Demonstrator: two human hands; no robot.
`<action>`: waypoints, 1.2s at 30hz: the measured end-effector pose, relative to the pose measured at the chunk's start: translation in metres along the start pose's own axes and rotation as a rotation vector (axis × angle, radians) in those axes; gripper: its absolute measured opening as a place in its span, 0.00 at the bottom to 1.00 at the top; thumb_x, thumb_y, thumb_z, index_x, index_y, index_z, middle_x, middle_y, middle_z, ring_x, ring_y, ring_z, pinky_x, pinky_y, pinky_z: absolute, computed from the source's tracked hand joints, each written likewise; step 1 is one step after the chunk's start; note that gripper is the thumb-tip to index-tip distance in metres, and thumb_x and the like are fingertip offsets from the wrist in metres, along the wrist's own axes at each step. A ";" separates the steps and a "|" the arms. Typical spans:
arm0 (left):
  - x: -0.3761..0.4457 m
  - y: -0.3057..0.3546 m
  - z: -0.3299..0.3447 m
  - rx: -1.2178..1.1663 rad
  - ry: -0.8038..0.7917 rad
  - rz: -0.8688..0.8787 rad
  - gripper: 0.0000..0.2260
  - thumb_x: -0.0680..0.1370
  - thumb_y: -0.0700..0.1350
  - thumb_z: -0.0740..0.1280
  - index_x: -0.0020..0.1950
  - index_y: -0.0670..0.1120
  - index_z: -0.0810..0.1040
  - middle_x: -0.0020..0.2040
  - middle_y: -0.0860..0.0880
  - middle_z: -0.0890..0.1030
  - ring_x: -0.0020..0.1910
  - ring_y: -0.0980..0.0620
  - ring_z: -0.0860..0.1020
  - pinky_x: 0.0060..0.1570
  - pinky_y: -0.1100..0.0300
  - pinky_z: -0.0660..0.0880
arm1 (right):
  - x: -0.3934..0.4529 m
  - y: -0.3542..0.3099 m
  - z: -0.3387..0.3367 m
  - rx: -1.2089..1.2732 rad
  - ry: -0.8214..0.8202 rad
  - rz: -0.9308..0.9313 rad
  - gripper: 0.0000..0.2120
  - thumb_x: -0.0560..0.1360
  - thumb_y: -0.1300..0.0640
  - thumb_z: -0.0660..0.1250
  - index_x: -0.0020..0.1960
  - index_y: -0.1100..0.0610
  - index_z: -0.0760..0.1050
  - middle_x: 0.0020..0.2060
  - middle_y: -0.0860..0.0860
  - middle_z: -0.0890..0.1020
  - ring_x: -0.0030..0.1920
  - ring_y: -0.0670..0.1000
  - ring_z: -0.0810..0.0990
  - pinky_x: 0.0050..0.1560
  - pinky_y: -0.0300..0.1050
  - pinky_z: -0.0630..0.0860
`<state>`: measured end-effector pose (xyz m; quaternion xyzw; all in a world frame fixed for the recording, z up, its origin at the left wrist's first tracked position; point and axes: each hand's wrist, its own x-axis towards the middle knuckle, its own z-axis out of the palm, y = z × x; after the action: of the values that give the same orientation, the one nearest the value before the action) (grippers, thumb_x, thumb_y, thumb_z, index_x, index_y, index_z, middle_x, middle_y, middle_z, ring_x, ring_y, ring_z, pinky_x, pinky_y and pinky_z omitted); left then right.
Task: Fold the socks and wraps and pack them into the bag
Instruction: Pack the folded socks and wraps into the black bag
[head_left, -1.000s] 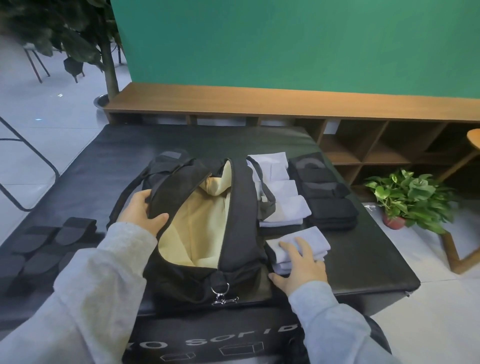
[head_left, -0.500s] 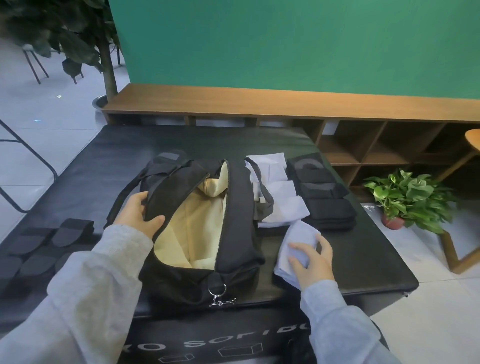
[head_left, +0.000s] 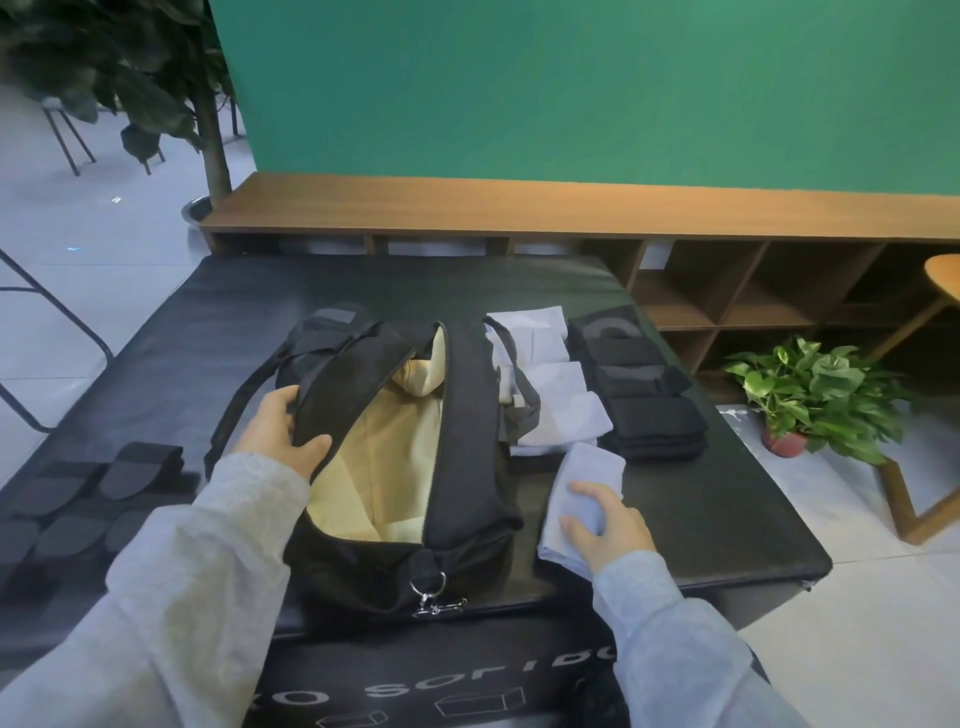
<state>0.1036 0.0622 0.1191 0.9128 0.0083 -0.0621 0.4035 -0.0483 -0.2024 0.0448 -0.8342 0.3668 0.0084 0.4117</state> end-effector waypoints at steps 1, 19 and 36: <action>-0.001 0.001 0.001 -0.005 0.007 0.011 0.28 0.75 0.37 0.67 0.73 0.45 0.60 0.61 0.41 0.75 0.61 0.41 0.73 0.60 0.48 0.70 | -0.003 0.000 0.002 0.043 0.021 -0.022 0.15 0.77 0.54 0.64 0.59 0.38 0.69 0.55 0.52 0.68 0.47 0.50 0.72 0.48 0.40 0.68; 0.009 0.025 0.006 0.387 0.056 0.199 0.22 0.74 0.35 0.65 0.64 0.56 0.74 0.75 0.46 0.55 0.74 0.42 0.51 0.70 0.51 0.54 | -0.016 -0.005 -0.008 0.471 0.092 -0.185 0.22 0.75 0.62 0.67 0.62 0.40 0.72 0.59 0.42 0.71 0.59 0.47 0.72 0.61 0.44 0.72; 0.038 0.067 0.013 0.901 -0.211 0.216 0.25 0.79 0.54 0.62 0.72 0.66 0.55 0.77 0.49 0.46 0.75 0.44 0.42 0.71 0.42 0.50 | 0.000 -0.057 -0.043 0.473 0.184 -0.381 0.19 0.78 0.63 0.63 0.47 0.37 0.75 0.47 0.35 0.72 0.46 0.40 0.75 0.47 0.31 0.71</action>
<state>0.1448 0.0062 0.1552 0.9813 -0.1556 -0.1096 -0.0299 -0.0249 -0.2096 0.1118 -0.7664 0.2317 -0.2297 0.5534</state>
